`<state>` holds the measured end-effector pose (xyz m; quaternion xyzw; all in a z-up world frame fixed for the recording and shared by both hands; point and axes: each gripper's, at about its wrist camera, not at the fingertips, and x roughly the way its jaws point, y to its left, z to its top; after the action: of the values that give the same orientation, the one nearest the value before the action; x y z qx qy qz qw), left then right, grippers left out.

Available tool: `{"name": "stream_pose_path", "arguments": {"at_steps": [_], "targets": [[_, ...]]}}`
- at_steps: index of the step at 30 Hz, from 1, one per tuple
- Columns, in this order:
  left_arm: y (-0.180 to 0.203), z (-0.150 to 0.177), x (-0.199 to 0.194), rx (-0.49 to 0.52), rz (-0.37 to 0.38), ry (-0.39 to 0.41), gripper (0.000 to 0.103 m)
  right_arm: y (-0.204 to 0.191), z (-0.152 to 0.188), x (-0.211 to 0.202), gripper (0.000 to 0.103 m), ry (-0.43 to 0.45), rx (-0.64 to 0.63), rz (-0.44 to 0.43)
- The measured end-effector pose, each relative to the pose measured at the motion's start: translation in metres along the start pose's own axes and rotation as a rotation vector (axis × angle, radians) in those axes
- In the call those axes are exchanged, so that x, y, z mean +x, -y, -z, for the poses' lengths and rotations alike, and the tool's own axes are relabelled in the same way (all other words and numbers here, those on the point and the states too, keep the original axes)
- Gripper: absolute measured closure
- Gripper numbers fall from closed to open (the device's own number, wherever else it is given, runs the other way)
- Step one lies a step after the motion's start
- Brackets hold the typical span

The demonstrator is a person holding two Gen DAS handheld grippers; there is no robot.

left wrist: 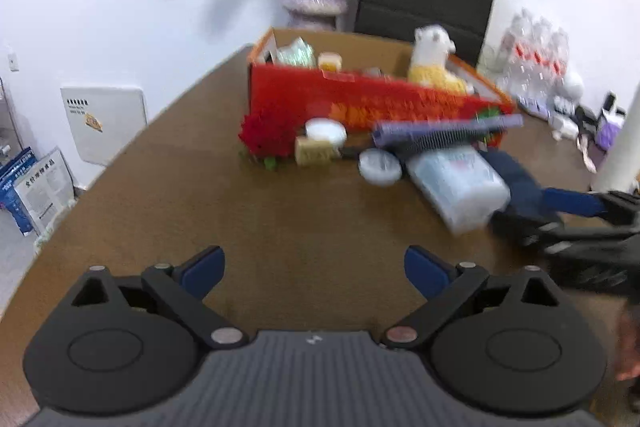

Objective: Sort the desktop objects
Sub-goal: 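Lift the lilac pouch with left tool while right grasps the cotton-bud box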

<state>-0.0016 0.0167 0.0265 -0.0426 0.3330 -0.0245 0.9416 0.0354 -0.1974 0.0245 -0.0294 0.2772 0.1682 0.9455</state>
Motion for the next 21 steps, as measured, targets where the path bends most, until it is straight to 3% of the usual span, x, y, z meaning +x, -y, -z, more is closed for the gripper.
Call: {"name": "stream_pose_path", "arguments": {"at_steps": [5,10,12,15,18,19,21], "targets": [[-0.010,-0.033,0.004,-0.019,0.100,0.035,0.010,-0.019,-0.021,0.046,0.026,-0.012,-0.070,0.020],[-0.007,-0.081,0.050,-0.098,0.336,-0.049,0.013,-0.010,-0.018,0.069,0.037,-0.068,-0.020,0.023],[0.006,-0.095,0.077,-0.091,0.343,-0.106,0.014,-0.007,-0.013,0.070,0.038,-0.059,-0.005,0.013],[0.022,-0.108,0.112,-0.082,0.333,-0.159,0.025,-0.005,-0.011,0.068,0.038,-0.057,0.005,0.007],[0.024,-0.111,0.137,-0.113,0.357,-0.235,0.056,-0.003,-0.011,0.066,0.038,-0.055,0.016,-0.007],[0.023,-0.110,0.143,-0.127,0.350,-0.262,0.083,-0.002,-0.011,0.066,0.038,-0.054,0.022,-0.014],[0.019,-0.107,0.145,-0.151,0.353,-0.251,0.095,-0.001,-0.011,0.066,0.038,-0.053,0.032,-0.026]]}}
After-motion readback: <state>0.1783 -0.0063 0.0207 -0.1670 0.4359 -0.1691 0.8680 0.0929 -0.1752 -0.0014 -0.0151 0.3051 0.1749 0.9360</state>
